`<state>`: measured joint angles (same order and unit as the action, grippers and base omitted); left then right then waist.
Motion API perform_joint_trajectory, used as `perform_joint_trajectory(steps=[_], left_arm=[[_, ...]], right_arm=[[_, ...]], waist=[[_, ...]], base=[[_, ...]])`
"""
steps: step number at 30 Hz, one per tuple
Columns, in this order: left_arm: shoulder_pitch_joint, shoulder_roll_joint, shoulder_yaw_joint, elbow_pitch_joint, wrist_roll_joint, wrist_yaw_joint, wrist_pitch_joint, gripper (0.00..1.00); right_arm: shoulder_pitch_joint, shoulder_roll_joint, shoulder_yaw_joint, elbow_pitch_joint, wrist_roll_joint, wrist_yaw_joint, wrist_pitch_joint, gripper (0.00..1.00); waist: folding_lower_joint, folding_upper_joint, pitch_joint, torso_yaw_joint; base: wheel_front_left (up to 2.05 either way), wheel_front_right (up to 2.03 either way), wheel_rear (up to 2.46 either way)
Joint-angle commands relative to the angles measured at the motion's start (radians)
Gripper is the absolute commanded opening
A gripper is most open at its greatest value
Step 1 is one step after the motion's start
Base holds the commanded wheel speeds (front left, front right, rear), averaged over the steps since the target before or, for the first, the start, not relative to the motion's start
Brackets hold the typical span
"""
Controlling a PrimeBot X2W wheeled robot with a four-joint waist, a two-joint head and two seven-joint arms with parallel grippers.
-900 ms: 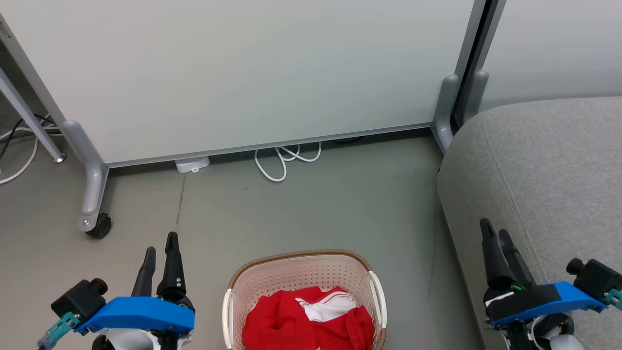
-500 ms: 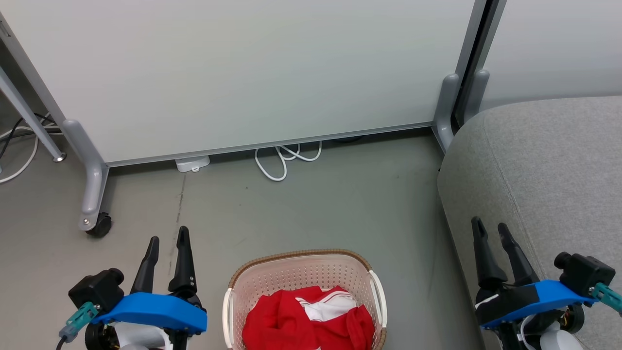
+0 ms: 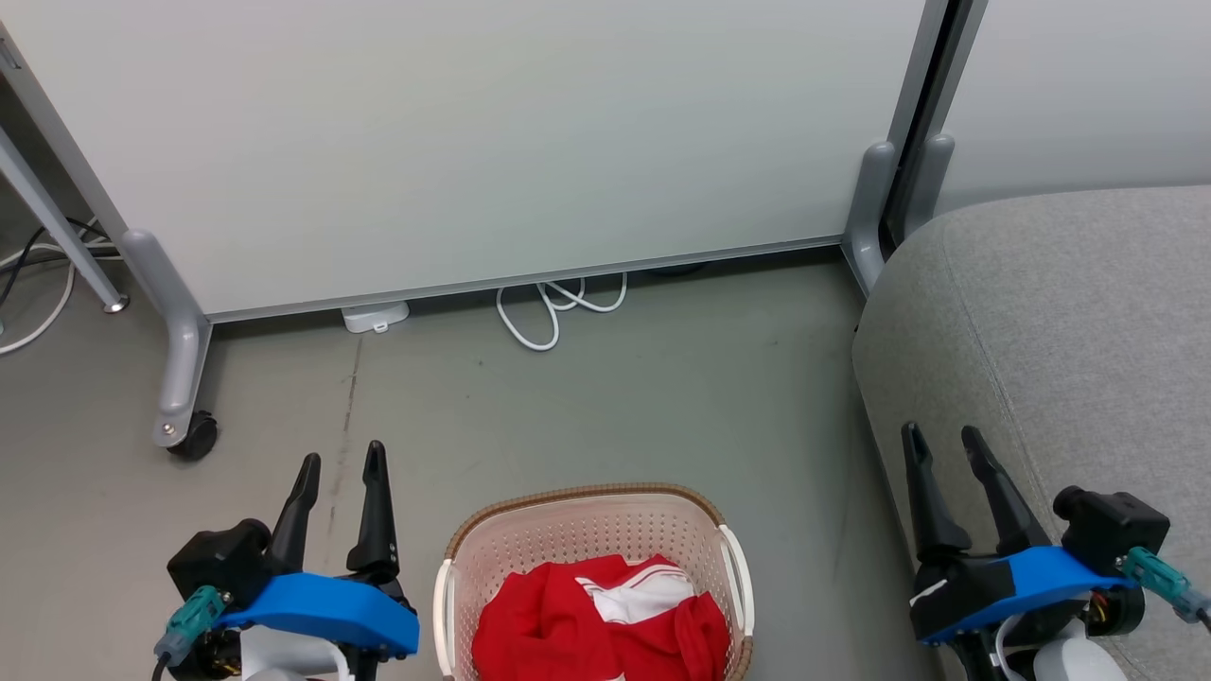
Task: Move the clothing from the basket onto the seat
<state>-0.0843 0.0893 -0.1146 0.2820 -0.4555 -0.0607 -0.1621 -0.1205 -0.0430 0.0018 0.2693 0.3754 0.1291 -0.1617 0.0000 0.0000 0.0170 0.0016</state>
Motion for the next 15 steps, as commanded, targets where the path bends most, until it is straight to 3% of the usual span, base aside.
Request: perform_joint_trajectory(steps=[1,15], left_arm=[[-0.021,0.007,-0.006,-0.003,0.024,0.005,-0.011,1.00],[-0.029,-0.001,-0.015,0.029,0.119,-0.002,-0.044,1.00]], right_arm=[[-0.022,-0.008,0.004,-0.005,-0.029,0.002,-0.010,1.00],[-0.023,-0.009,0.011,0.002,-0.162,0.002,-0.031,1.00]], waist=[[0.0000,0.0000,0.001,0.000],[0.0000,0.0000,-0.001,-0.005]], base=[[0.00,0.00,0.00],[0.00,0.00,0.00]])
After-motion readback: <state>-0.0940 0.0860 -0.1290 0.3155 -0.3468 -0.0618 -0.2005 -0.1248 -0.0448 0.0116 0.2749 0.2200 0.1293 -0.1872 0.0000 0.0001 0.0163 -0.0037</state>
